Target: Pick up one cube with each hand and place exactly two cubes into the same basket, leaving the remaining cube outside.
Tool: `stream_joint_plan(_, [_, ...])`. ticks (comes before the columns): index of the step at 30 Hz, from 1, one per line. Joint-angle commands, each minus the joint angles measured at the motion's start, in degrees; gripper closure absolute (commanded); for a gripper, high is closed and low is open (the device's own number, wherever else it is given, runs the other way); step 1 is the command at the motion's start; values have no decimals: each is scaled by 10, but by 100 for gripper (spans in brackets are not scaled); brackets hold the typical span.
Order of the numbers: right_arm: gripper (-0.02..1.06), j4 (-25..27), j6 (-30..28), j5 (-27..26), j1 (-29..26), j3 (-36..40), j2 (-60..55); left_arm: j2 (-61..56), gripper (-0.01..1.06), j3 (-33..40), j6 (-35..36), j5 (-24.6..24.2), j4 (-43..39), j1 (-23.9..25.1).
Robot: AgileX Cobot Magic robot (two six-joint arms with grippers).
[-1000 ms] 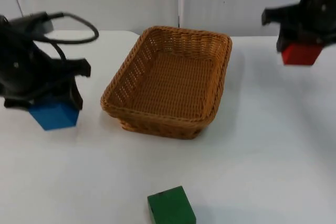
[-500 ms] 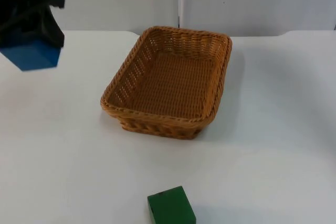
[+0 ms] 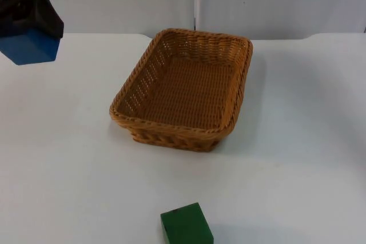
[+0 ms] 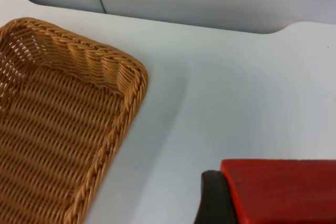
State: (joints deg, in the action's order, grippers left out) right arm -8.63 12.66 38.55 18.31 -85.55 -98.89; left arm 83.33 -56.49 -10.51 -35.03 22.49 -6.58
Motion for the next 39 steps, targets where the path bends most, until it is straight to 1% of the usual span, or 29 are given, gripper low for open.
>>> stream_joint_plan(1, [105,-1,-7,-3,2,-2,5,-5,105,0,-2,2,-1,-2])
stream_joint_plan(8, [105,5,-28,-3,2,-2,5,-5,105,0,-2,12,6,-2])
stream_joint_plan(9, [105,31,-46,-7,2,-2,4,-5,105,0,-2,19,13,-2])
stream_joint_plan(10, [105,43,-55,-9,2,-2,2,-4,105,0,-2,26,19,-2])
stream_joint_plan(12, [105,96,-114,-20,7,-2,-6,-4,105,0,-8,38,30,-3])
stream_joint_plan(15, [105,104,-127,-20,13,-11,-21,-4,105,-2,-18,42,43,-3])
stream_joint_plan(18, [105,103,-134,8,28,-48,-56,2,105,-16,-27,41,53,-3])
stream_joint_plan(19, [105,103,-134,8,28,-48,-56,2,105,-16,-27,41,53,-3])
stream_joint_plan(21, [105,103,-133,24,38,-79,-79,15,105,-28,-31,40,55,-9])
stream_joint_plan(23, [105,103,-133,30,45,-110,-102,32,105,-40,-39,40,59,-24])
stream_joint_plan(24, [105,103,-133,30,45,-110,-102,32,105,-40,-39,40,59,-24])
stream_joint_plan(26, [105,104,-133,37,51,-145,-125,53,105,-52,-41,40,59,-39])
stream_joint_plan(30, [105,105,-133,74,63,-225,-175,103,105,-84,-47,41,56,-69])
stream_joint_plan(31, [105,105,-133,74,63,-225,-175,103,105,-84,-47,41,56,-69])
stream_joint_plan(32, [105,105,-133,84,65,-243,-187,115,105,-94,-47,41,56,-76])
stream_joint_plan(36, [105,107,-133,126,73,-331,-252,172,105,-140,-56,40,54,-101])
stream_joint_plan(37, [105,107,-133,126,73,-331,-252,172,105,-140,-56,40,54,-101])
stream_joint_plan(39, [105,107,-133,150,76,-375,-282,199,105,-162,-57,38,52,-107])
